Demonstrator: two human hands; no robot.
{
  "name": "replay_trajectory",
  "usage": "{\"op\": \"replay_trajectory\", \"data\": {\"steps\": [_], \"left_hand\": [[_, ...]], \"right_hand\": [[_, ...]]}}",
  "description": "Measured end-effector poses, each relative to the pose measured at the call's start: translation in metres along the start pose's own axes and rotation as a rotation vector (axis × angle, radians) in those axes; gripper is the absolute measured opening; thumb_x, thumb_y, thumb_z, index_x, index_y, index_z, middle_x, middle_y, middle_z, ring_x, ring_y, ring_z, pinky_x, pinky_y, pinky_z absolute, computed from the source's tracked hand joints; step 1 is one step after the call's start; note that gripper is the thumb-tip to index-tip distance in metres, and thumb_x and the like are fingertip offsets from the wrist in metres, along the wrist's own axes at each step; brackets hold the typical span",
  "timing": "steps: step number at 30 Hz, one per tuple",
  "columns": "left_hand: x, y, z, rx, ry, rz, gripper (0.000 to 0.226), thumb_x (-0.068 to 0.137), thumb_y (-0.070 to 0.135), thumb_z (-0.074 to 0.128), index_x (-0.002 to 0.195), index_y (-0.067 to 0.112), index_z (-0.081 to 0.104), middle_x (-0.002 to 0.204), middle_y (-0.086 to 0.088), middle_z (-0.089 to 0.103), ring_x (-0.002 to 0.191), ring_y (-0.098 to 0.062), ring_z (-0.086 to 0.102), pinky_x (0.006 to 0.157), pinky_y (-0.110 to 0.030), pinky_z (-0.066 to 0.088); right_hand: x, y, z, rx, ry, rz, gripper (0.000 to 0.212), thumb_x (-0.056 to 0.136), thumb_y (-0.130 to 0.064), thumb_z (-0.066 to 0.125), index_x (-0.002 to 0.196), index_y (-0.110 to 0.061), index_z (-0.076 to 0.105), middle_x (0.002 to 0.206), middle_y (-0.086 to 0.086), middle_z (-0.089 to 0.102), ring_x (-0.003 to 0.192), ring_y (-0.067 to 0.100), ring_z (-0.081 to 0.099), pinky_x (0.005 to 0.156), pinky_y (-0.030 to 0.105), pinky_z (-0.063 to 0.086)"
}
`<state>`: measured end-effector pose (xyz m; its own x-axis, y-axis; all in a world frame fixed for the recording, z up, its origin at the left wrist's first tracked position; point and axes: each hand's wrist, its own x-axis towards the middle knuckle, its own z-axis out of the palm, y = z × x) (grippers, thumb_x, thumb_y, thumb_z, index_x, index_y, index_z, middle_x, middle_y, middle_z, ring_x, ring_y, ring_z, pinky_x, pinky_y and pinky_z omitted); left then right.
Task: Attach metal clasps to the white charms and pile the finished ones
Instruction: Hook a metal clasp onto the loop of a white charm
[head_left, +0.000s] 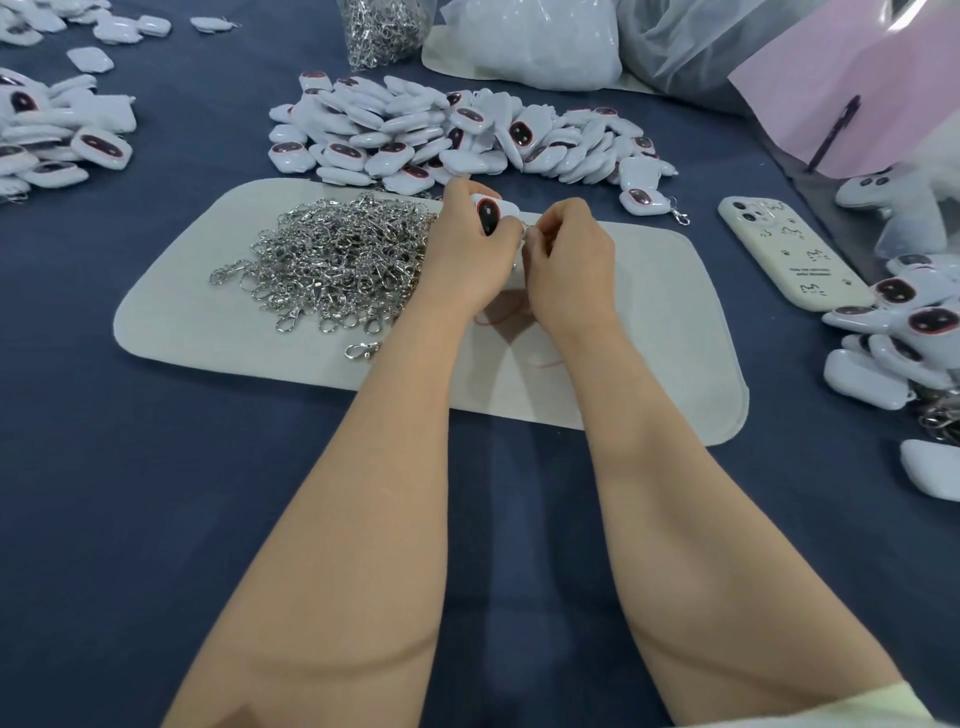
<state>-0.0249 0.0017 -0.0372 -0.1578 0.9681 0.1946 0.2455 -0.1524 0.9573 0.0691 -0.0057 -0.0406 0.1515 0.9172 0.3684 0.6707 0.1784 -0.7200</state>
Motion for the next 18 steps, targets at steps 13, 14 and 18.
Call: {"op": "replay_trajectory", "data": {"steps": [13, 14, 18], "left_hand": [[0.0031, 0.0004, 0.0020, -0.127, 0.001, -0.080, 0.019, 0.084, 0.007, 0.051, 0.096, 0.020, 0.041, 0.080, 0.001, 0.052, 0.063, -0.016, 0.050, 0.057, -0.023, 0.041], [0.0031, 0.0006, 0.0017, -0.134, 0.020, -0.076, 0.020, 0.084, 0.007, 0.051, 0.096, 0.020, 0.042, 0.079, 0.002, 0.052, 0.061, -0.015, 0.050, 0.054, -0.021, 0.040], [0.0015, 0.0011, -0.0025, -0.130, 0.111, -0.045, 0.026, 0.087, 0.004, 0.049, 0.106, 0.019, 0.041, 0.082, 0.004, 0.051, 0.058, -0.015, 0.060, 0.059, -0.026, 0.048]], "right_hand": [[-0.0048, -0.0026, -0.0005, 0.028, -0.040, -0.048, 0.011, 0.090, 0.001, 0.044, 0.098, -0.002, 0.050, 0.098, 0.018, 0.060, 0.090, 0.028, 0.052, 0.072, 0.027, 0.034], [-0.0050, -0.0027, -0.0007, 0.047, -0.024, -0.036, 0.010, 0.090, 0.000, 0.044, 0.097, -0.003, 0.050, 0.097, 0.017, 0.061, 0.089, 0.027, 0.053, 0.073, 0.027, 0.037], [-0.0024, -0.0007, -0.0010, 0.166, 0.024, 0.062, 0.010, 0.092, -0.005, 0.045, 0.100, -0.004, 0.051, 0.095, 0.010, 0.062, 0.096, 0.026, 0.061, 0.086, 0.039, 0.046]]}}
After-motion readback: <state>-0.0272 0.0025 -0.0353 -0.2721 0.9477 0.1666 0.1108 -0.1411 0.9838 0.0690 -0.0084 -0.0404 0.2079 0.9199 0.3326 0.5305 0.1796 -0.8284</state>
